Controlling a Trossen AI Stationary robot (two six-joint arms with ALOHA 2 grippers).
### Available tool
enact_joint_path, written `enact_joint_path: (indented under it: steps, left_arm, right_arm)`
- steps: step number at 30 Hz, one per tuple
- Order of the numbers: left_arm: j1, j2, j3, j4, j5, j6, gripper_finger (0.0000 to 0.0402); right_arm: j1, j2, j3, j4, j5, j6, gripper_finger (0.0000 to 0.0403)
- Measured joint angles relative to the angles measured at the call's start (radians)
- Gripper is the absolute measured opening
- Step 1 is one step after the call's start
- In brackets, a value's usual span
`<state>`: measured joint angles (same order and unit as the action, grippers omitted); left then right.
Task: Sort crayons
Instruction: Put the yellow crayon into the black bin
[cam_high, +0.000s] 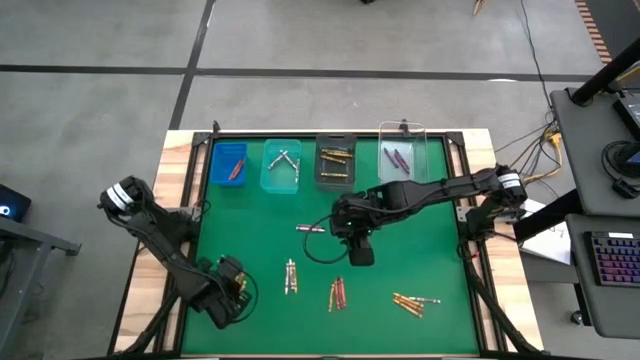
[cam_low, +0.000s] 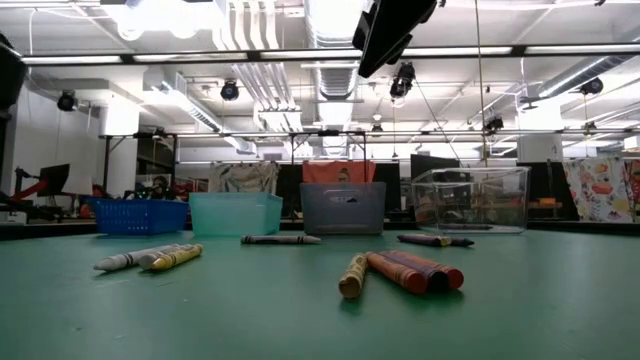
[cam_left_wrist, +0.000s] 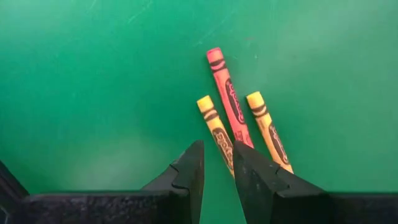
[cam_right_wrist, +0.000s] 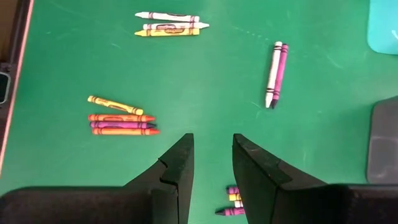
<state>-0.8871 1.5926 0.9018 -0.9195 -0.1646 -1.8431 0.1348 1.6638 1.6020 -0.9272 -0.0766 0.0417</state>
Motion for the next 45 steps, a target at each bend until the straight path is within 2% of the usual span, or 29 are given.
enact_joint_path:
  steps: [21,24,28,31,38,45]
  left_arm:
    - [0.000,0.115,0.004,0.002,-0.013,-0.001,0.0065]
    - [0.000,0.119,0.005,0.003,-0.021,-0.001,0.0049]
    - [-0.002,0.116,0.004,0.003,-0.040,-0.001,0.0010]
    - [-0.002,0.106,0.004,0.001,-0.055,-0.002,0.0007]
    - [0.005,0.048,0.073,-0.098,-0.192,0.056,0.0001]
    - [0.027,-0.114,0.119,-0.087,-0.491,0.259,0.0001]
  right_arm:
    - [0.066,0.000,0.000,0.026,0.032,0.013,0.0098]
    - [0.066,0.000,0.000,0.026,0.032,0.011,0.0098]
    - [0.066,0.000,0.000,0.026,0.033,-0.001,0.0098]
    - [0.069,0.000,-0.006,0.023,0.035,0.000,0.0098]
    - [0.089,-0.004,-0.066,0.023,0.036,0.003,0.0098]
    - [0.089,-0.024,-0.165,0.105,0.053,0.011,0.0098]
